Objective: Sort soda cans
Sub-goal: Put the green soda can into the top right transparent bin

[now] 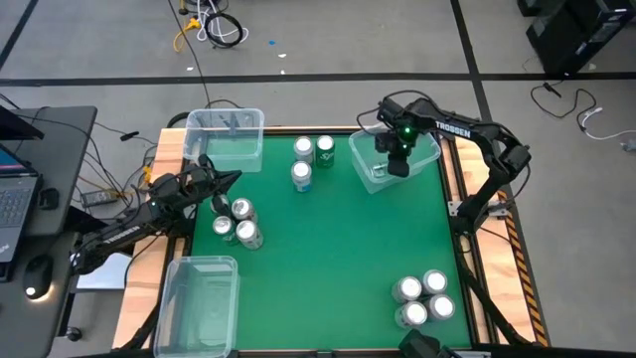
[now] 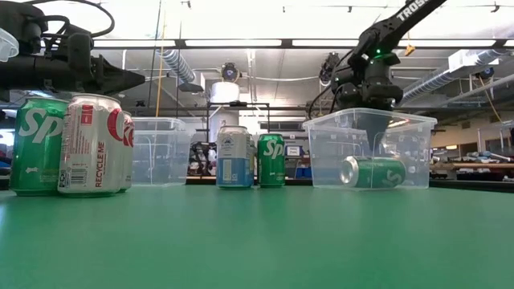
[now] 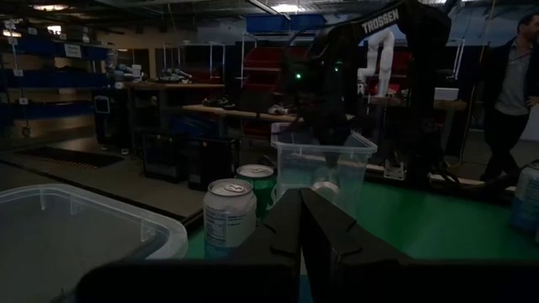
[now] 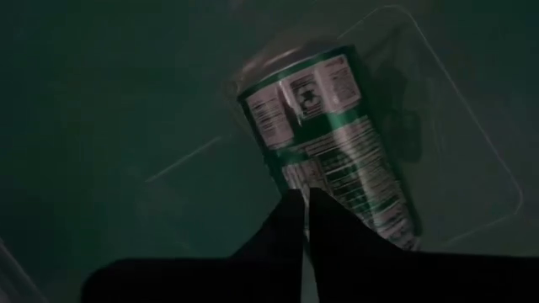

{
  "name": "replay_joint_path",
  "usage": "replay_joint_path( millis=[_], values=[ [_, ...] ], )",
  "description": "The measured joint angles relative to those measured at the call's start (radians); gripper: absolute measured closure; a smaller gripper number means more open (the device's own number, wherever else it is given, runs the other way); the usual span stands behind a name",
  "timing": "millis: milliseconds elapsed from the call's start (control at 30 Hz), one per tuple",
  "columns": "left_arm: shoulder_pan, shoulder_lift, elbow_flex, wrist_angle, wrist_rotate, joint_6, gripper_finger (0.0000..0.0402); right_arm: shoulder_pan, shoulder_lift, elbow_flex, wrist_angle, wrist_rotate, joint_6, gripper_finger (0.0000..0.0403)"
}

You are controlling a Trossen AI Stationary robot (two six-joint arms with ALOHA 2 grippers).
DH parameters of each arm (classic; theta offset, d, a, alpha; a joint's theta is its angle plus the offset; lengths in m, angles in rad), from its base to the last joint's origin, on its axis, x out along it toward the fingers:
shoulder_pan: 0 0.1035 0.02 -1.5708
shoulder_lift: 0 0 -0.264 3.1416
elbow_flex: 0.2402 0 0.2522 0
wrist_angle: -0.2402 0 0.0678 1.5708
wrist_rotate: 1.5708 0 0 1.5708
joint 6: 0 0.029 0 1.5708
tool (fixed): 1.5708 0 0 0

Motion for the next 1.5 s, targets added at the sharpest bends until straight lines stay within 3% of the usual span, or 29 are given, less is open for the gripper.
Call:
replay_joint_path(
  millis=[300,567,700,800,900,1133,1267,1500],
  values=[
    [0.000,0.000,0.000,0.000,0.000,0.000,0.0392,0.000,-0.002,-0.052,0.076,0.033,0.060,0.0385],
    [0.000,0.000,0.000,0.000,0.000,0.000,0.0392,0.002,-0.002,0.011,0.083,0.065,0.110,0.0386],
    [0.000,0.000,0.000,-0.002,0.000,0.000,0.0392,0.006,-0.002,0.065,0.066,0.065,0.097,0.0350],
    [0.000,0.000,0.000,-0.018,0.000,0.000,0.0392,0.006,-0.002,0.082,0.030,0.131,0.041,0.0305],
    [0.000,0.000,0.000,-0.049,0.000,0.000,0.0392,0.006,-0.002,0.070,0.015,0.185,0.001,0.0252],
    [0.000,0.000,0.000,-0.077,0.000,0.000,0.0392,-0.003,-0.002,0.008,0.038,0.193,-0.044,0.0153],
    [0.000,0.000,0.000,-0.077,0.000,0.000,0.0392,-0.006,-0.003,-0.026,0.068,0.186,-0.048,0.0131],
    [0.000,0.000,0.000,-0.077,0.000,0.000,0.0392,-0.010,-0.005,-0.029,0.094,0.202,0.023,0.0134]
  ],
)
